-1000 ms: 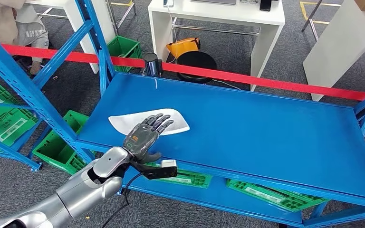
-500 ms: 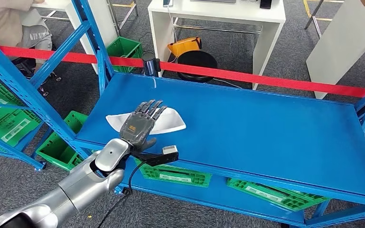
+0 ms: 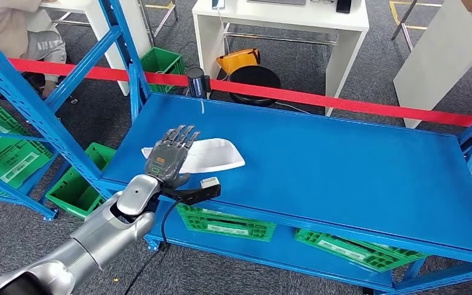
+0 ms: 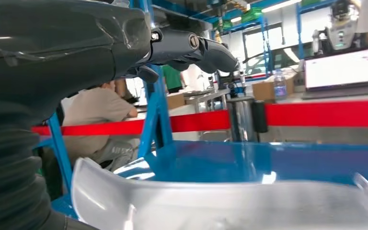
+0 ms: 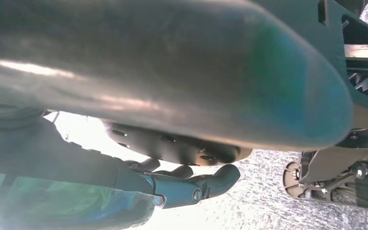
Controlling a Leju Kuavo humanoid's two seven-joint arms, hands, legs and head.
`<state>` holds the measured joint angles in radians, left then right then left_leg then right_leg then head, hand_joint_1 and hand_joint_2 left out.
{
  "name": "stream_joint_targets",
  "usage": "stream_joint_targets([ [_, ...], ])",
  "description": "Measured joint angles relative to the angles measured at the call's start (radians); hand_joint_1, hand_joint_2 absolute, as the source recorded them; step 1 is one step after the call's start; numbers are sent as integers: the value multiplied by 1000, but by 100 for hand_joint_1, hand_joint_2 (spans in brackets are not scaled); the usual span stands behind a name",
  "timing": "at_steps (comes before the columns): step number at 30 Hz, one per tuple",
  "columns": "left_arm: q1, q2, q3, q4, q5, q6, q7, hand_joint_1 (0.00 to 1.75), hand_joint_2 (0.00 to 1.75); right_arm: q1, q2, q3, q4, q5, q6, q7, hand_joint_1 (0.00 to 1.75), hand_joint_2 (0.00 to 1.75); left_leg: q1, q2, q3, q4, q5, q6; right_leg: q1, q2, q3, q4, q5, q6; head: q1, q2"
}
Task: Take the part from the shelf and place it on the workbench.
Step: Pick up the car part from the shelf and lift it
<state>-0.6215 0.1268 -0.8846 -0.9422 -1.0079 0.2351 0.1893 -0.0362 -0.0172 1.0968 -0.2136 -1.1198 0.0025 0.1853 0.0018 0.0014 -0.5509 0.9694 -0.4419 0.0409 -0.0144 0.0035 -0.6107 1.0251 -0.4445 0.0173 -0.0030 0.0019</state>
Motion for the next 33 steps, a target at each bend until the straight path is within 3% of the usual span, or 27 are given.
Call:
stream_joint_targets([
  [1,-2,-3,1,2,0,0,0,0,175,0,-1,0,0,0,0,0,0,0,2,1,4,-9,7,5,1,-1,-21,43,-21,-2,1,0],
  [3,-2,-8,2,8,0,-1,0,0,175,-1,-3,1,0,0,0,0,0,0,1,3,1,-11,11,9,-1,-1,-86,183,-78,-7,2,0],
  [5,3,-11,2,15,0,-2,0,0,175,0,-4,1,0,-1,0,0,0,0,-1,3,0,-10,11,9,-3,-1,-128,272,-101,0,2,0],
  [6,5,-12,2,17,1,-2,0,0,175,0,-4,1,0,-1,-1,1,0,0,-1,2,0,-9,11,8,-5,-1,-121,257,-90,9,2,0],
  [8,6,-16,4,21,7,-5,-1,0,175,1,-5,1,0,-1,-4,5,0,0,0,-1,0,-2,6,2,-10,-3,-56,120,-34,27,3,0],
  [10,7,-20,13,23,24,-17,-6,0,175,1,-6,2,0,-1,-6,8,0,0,-5,-4,-9,13,-3,-10,-12,-3,-1,5,4,26,2,0],
  [11,8,-22,18,23,38,-28,-10,0,175,0,-6,2,0,0,-7,9,0,0,-6,-4,-13,19,-6,-15,-10,-3,8,-15,9,19,2,0],
  [15,12,-28,41,27,100,-76,-19,0,175,-2,-5,3,0,0,-7,13,0,0,-1,-3,-31,48,-28,-29,-14,1,6,-17,12,-5,1,0],
  [16,12,-28,47,28,106,-80,-20,0,175,-3,-4,4,0,1,-7,13,0,0,2,-3,-49,86,-52,-35,-17,1,7,-18,13,-10,1,0],
  [18,15,-29,53,30,112,-85,-21,0,175,-5,-4,6,0,1,-7,13,0,0,5,-3,-111,219,-117,-45,-15,1,6,-18,13,-17,0,0],
  [20,21,-29,55,32,114,-89,-22,0,175,-5,-4,8,0,1,-7,13,0,0,8,-2,-161,321,-146,-49,-13,2,6,-18,13,-17,0,0],
  [21,23,-30,56,34,114,-89,-22,0,175,-5,-4,8,0,1,-7,13,0,0,9,-2,-159,314,-131,-47,-13,2,6,-18,13,-17,0,0],
  [22,23,-30,58,35,114,-89,-22,0,175,-5,-4,9,0,1,-7,13,0,0,9,-2,-137,267,-100,-43,-12,3,7,-18,13,-17,-1,0],
  [24,21,-30,64,36,114,-89,-23,0,175,-6,-2,9,0,1,-7,13,0,0,6,-2,-63,118,-37,-31,-8,5,9,-18,13,-16,0,0],
  [26,17,-31,68,36,114,-90,-24,0,175,-7,0,9,0,1,-7,13,0,0,0,-2,-23,36,-15,-20,-4,5,7,-18,15,-12,0,0],
  [30,13,-34,71,38,133,-108,-25,0,175,-8,-1,11,0,5,-7,14,0,0,-1,0,-12,9,-2,-4,-3,3,-2,-10,11,5,1,0],
  [31,11,-36,71,39,143,-116,-25,0,175,-9,-2,13,0,6,-7,15,0,0,2,1,-7,-1,5,2,-2,2,-17,22,-6,4,2,0],
  [33,9,-39,71,44,162,-132,-25,0,175,-10,-4,17,0,10,-6,17,0,0,2,3,-4,-8,13,8,-2,1,-76,150,-62,-2,3,0],
])
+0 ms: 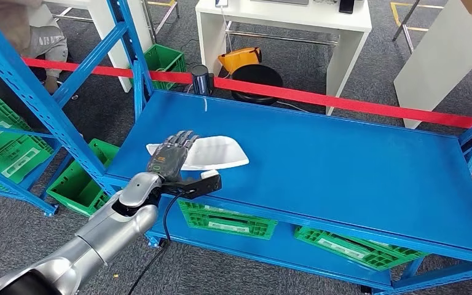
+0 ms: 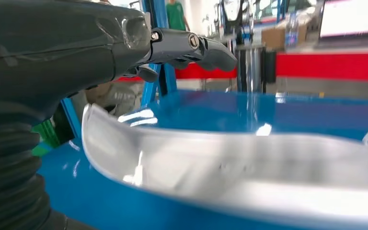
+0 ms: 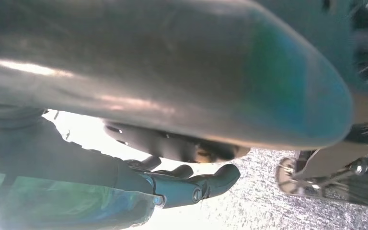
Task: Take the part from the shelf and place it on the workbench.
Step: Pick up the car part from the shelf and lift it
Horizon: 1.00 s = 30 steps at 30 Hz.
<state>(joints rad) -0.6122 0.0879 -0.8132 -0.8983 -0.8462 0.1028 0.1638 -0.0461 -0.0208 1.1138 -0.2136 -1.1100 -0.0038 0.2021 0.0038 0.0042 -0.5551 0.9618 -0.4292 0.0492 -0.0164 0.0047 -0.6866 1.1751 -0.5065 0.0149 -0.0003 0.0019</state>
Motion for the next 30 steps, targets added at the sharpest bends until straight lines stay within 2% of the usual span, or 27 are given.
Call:
stream_joint_targets([
  [1,1,-1,0,4,8,-8,0,0,175,-1,-1,2,0,3,0,1,0,0,-1,0,-1,0,0,1,-1,0,-32,70,-24,0,0,0],
  [2,2,-1,0,10,15,-15,0,0,175,-1,-2,3,0,6,1,2,0,0,-3,0,-1,1,0,0,-1,0,-54,116,-36,4,0,0],
  [3,2,-1,0,15,20,-21,0,0,175,-1,-2,5,0,9,1,3,0,0,-3,0,-1,1,0,0,-2,0,-57,122,-32,11,0,0],
  [4,0,-1,0,19,25,-26,0,0,175,-1,-3,6,0,12,1,4,0,0,-3,-1,-1,3,-1,-1,-3,-1,-39,84,-12,20,0,0],
  [5,-2,-1,0,23,30,-31,0,0,175,-3,-4,8,0,14,1,6,0,0,-3,-2,-1,6,-3,-4,-5,-1,-3,11,17,29,0,0],
  [6,-5,-1,1,28,36,-36,0,0,175,-4,-5,9,0,17,1,8,0,0,-5,-4,-3,13,-6,-9,-6,-3,35,-66,42,33,0,0],
  [7,-10,-1,2,33,41,-41,0,0,175,-6,-6,10,0,20,2,11,0,0,-7,-5,-7,20,-10,-14,-7,-3,64,-126,62,32,0,0],
  [8,-15,-1,2,39,47,-47,0,0,175,-8,-6,12,0,22,3,13,0,0,-9,-6,-11,26,-14,-19,-6,-3,80,-160,72,27,-1,0],
  [10,-23,-1,4,56,54,-56,1,0,175,-12,-7,15,0,26,6,15,0,0,-9,-6,-16,30,-15,-27,-3,-1,82,-167,76,11,-1,0],
  [12,-30,-1,5,73,58,-61,1,0,175,-16,-8,18,0,28,9,17,0,0,-4,-5,-24,43,-26,-37,-6,0,82,-168,79,-1,-2,0],
  [14,-38,-1,6,90,59,-62,1,0,175,-19,-7,20,0,30,11,18,0,0,0,-5,-60,119,-73,-49,-12,1,82,-171,81,-12,-2,0],
  [16,-43,-2,5,109,60,-62,1,0,175,-20,-7,23,0,30,12,18,0,0,5,-5,-122,252,-134,-58,-10,1,80,-170,81,-17,-3,0],
  [17,-44,-2,4,119,60,-62,1,0,175,-21,-7,25,0,30,12,18,0,0,6,-5,-146,302,-148,-60,-9,1,79,-170,82,-18,-3,0],
  [18,-44,-2,3,128,60,-61,1,0,175,-21,-7,27,0,30,12,19,0,0,7,-5,-153,317,-144,-60,-8,1,79,-170,82,-18,-3,0],
  [19,-47,-2,2,135,61,-61,0,0,175,-21,-8,27,0,30,12,19,0,0,8,-5,-141,292,-122,-57,-7,2,79,-170,82,-18,-3,0],
  [21,-55,-2,0,145,61,-62,0,0,175,-21,-6,28,0,30,13,20,0,0,5,-6,-72,158,-59,-44,-5,3,81,-170,82,-17,-3,0],
  [22,-61,-2,-1,150,61,-62,0,0,175,-23,-5,28,0,31,13,20,0,0,2,-5,-40,96,-39,-37,-2,3,81,-170,83,-16,-3,0],
  [23,-66,-4,-2,155,61,-62,0,0,175,-24,-4,28,0,31,13,21,0,0,-2,-5,-20,55,-30,-31,-1,3,79,-170,85,-13,-3,0],
  [24,-69,-6,-3,161,61,-62,-1,1,175,-25,-2,28,0,31,13,21,0,0,-6,-5,-13,37,-30,-27,-1,2,78,-171,87,-9,-2,0],
  [25,-71,-7,-4,166,61,-62,-1,14,175,-26,-2,28,0,32,14,22,0,0,-9,-4,-13,34,-30,-24,0,1,77,-173,90,-4,-3,0],
  [26,-73,-9,-4,170,61,-62,-2,36,175,-26,-1,28,0,32,14,24,0,0,-7,-4,-9,27,-25,-19,0,1,75,-174,91,0,-3,0],
  [27,-75,-11,-4,174,60,-62,-2,69,175,-26,-1,29,0,32,14,25,0,0,-6,-3,-3,17,-18,-13,1,0,71,-168,86,3,-2,0],
  [28,-77,-15,-5,177,60,-62,-3,111,175,-26,-1,29,0,32,14,26,0,0,-3,-2,2,8,-11,-7,2,-1,60,-145,73,3,-2,0],
  [29,-79,-19,-6,181,60,-62,-4,141,175,-26,-2,29,0,32,14,27,0,0,-1,0,6,-1,-4,-2,3,-1,38,-100,51,1,0,0],
  [30,-79,-24,-7,186,60,-61,-4,163,175,-26,-3,29,0,32,14,27,0,0,-2,0,5,-3,-2,0,2,-1,9,-35,23,-3,0,0],
])
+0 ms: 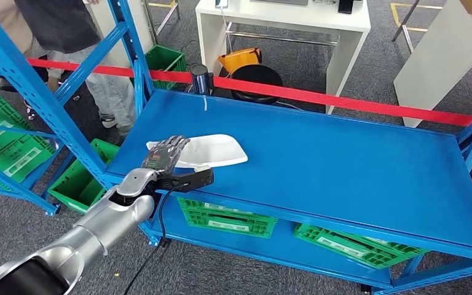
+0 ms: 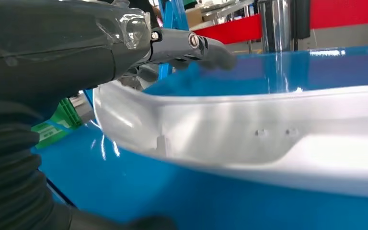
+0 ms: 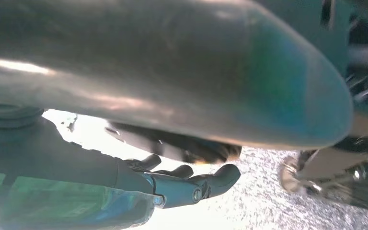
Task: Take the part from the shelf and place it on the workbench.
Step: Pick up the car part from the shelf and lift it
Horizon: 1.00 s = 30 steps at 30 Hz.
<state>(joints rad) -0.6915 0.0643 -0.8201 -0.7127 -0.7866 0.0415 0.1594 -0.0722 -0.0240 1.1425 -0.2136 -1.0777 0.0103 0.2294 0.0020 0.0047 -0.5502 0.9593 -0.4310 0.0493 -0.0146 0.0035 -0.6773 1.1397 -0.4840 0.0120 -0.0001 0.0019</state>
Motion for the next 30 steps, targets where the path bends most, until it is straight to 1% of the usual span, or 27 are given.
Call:
stream_joint_targets([
  [1,1,-4,-2,5,0,0,-1,174,175,0,-1,0,0,0,0,1,0,0,-1,0,-2,0,1,2,-1,0,-33,72,-28,-2,0,0],
  [2,4,-6,-4,10,0,0,-1,175,175,1,-1,0,0,0,0,1,0,0,-2,0,-3,1,1,1,-2,0,-59,129,-47,0,0,0],
  [3,7,-7,-7,14,0,0,-1,175,175,1,-2,1,0,0,0,2,0,0,-2,0,-3,1,1,1,-3,0,-70,153,-51,6,0,0],
  [4,8,-8,-9,18,0,0,-1,175,175,2,-2,1,0,0,0,2,0,0,-2,0,-3,3,1,0,-4,-1,-59,131,-39,15,0,0],
  [5,9,-9,-11,20,0,0,-2,174,175,2,-3,1,0,1,0,2,0,0,-2,-1,-3,5,-1,-2,-7,-1,-29,71,-13,24,0,0],
  [6,9,-9,-12,22,0,1,-2,173,175,2,-4,2,0,1,0,2,0,0,-1,-2,-5,11,-4,-7,-9,-3,10,-8,14,31,1,0],
  [7,9,-9,-13,24,0,2,-2,172,175,1,-5,2,0,2,0,2,0,0,-4,-4,-8,18,-9,-13,-10,-4,44,-74,35,33,0,0],
  [8,8,-9,-14,25,1,3,-3,171,175,1,-6,2,0,2,1,2,0,0,-6,-5,-11,24,-13,-18,-10,-4,65,-115,47,29,0,0],
  [9,7,-9,-14,26,1,5,-3,171,175,1,-6,2,0,2,1,2,0,0,-7,-5,-14,29,-16,-22,-8,-4,73,-132,50,23,0,0],
  [10,6,-8,-14,27,2,8,-3,171,175,1,-6,2,0,2,1,2,0,0,-8,-6,-16,31,-17,-25,-6,-3,74,-131,51,16,-1,0],
  [11,5,-8,-14,27,3,10,-4,171,175,1,-6,2,0,2,2,2,0,0,-6,-6,-17,32,-19,-28,-8,-3,73,-131,51,10,-1,0],
  [12,2,-7,-14,27,4,12,-4,172,175,1,-6,2,0,2,2,2,0,0,-4,-6,-21,39,-25,-32,-10,-2,74,-132,52,4,-1,0],
  [13,0,-6,-14,28,4,13,-4,173,175,1,-6,2,0,2,2,2,0,0,-2,-6,-30,58,-39,-37,-13,-2,76,-133,52,-1,-2,0],
  [14,-2,-5,-14,28,5,14,-5,174,175,1,-5,2,0,2,2,2,0,0,1,-6,-49,100,-64,-43,-16,-2,77,-134,52,-6,-2,0],
  [16,-3,-4,-15,28,7,14,-7,175,175,0,-5,2,0,1,4,2,0,0,5,-6,-112,234,-128,-54,-14,-3,77,-134,52,-12,-3,0],
  [17,-2,-3,-16,29,8,15,-7,175,175,1,-5,2,0,1,4,2,0,0,7,-6,-142,298,-150,-57,-13,-2,77,-134,51,-13,-3,0],
  [18,-2,-3,-18,30,8,14,-8,175,175,1,-5,2,0,1,5,2,0,0,9,-6,-158,330,-154,-57,-12,-1,78,-134,51,-13,-3,0],
  [19,-2,-3,-19,31,9,14,-9,175,175,2,-5,2,0,1,5,2,0,0,9,-6,-156,324,-139,-56,-11,0,79,-134,51,-13,-3,0],
  [20,-3,-3,-20,32,10,14,-10,175,175,2,-5,2,0,1,5,2,0,0,9,-6,-131,273,-107,-52,-10,2,80,-134,51,-13,-3,0],
  [21,-6,-2,-20,32,11,14,-11,175,175,2,-4,2,0,1,5,2,0,0,8,-6,-93,198,-70,-44,-10,3,82,-134,51,-13,-3,0],
  [22,-9,-2,-20,32,13,14,-12,175,175,1,-3,2,0,1,5,2,0,0,5,-5,-56,126,-45,-36,-6,4,83,-134,52,-12,-2,0],
  [23,-12,-2,-20,32,15,14,-13,175,175,1,-1,2,0,1,5,2,0,0,2,-5,-29,71,-30,-29,-4,5,84,-134,52,-11,-2,0],
  [24,-14,-2,-20,32,16,14,-14,175,175,1,0,2,0,1,5,2,0,0,-2,-4,-16,44,-27,-24,-4,4,83,-134,53,-9,-2,0],
  [26,-17,-1,-20,32,19,14,-15,175,175,1,2,3,0,1,5,2,0,0,-6,-4,-11,32,-26,-17,-4,4,82,-138,57,1,-2,0],
  [28,-19,-2,-20,32,19,15,-16,175,175,1,2,3,0,1,5,2,0,0,-3,-2,0,15,-13,-9,-4,2,73,-124,48,8,-1,0],
  [29,-21,-2,-20,32,19,15,-16,175,175,1,0,3,0,1,5,2,0,0,0,-1,4,6,-5,-4,-3,1,58,-93,31,7,-1,0],
  [30,-21,-4,-20,33,19,15,-16,175,175,1,-1,3,0,2,5,2,0,0,1,0,4,2,-1,-2,-4,1,31,-38,5,5,0,0],
])
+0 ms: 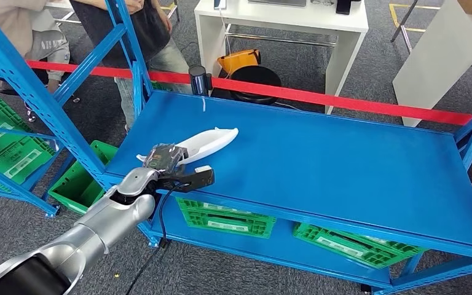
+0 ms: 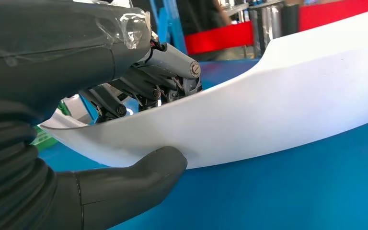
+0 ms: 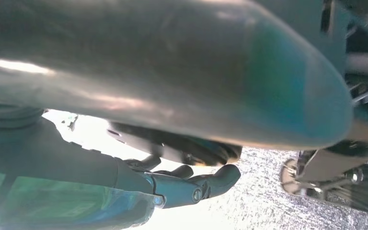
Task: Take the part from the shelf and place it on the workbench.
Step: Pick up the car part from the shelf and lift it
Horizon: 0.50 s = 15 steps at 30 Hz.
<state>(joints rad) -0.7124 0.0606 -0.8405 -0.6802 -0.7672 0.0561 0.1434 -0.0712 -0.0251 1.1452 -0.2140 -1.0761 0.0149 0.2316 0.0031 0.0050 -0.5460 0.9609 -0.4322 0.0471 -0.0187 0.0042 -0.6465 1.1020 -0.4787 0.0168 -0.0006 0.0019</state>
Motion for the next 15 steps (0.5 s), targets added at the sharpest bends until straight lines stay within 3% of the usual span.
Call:
stream_joint_targets([
  [2,2,-2,-1,1,0,0,0,175,175,1,-2,0,0,0,0,0,0,0,-1,0,-4,0,2,2,-1,0,-66,141,-53,-1,0,0],
  [3,4,-2,-1,3,0,0,0,175,175,2,-3,0,0,0,0,0,0,0,-1,0,-5,0,2,2,-3,0,-87,187,-64,4,0,0],
  [4,5,-2,-1,4,0,0,0,175,175,3,-4,0,0,0,-1,0,0,0,0,-1,-6,1,2,2,-5,0,-91,196,-59,12,0,0],
  [6,6,-3,-2,8,0,0,0,175,175,4,-6,0,0,0,-2,0,0,0,2,-3,-6,8,-2,-4,-13,-2,-43,100,-11,33,0,0],
  [7,6,-3,-2,8,1,0,0,175,175,4,-6,1,0,1,-3,0,0,0,0,-5,-9,18,-8,-11,-16,-4,-7,28,11,40,0,0],
  [8,4,-3,-2,9,2,0,0,175,175,3,-7,1,0,1,-3,0,0,0,-1,-7,-14,28,-13,-18,-18,-4,22,-30,27,40,0,0],
  [10,3,-3,-2,9,6,0,0,175,175,3,-7,1,0,2,-3,0,0,0,-2,-8,-23,41,-20,-30,-14,-3,45,-78,32,27,-1,0],
  [13,2,-2,-1,9,15,1,-1,175,175,3,-6,1,0,5,-3,0,0,0,5,-8,-34,55,-31,-41,-14,-2,45,-80,35,4,-2,0],
  [15,2,-2,0,9,19,1,-2,175,175,2,-5,1,0,7,-3,0,0,0,9,-7,-70,132,-78,-51,-18,-2,45,-81,37,-6,-3,0],
])
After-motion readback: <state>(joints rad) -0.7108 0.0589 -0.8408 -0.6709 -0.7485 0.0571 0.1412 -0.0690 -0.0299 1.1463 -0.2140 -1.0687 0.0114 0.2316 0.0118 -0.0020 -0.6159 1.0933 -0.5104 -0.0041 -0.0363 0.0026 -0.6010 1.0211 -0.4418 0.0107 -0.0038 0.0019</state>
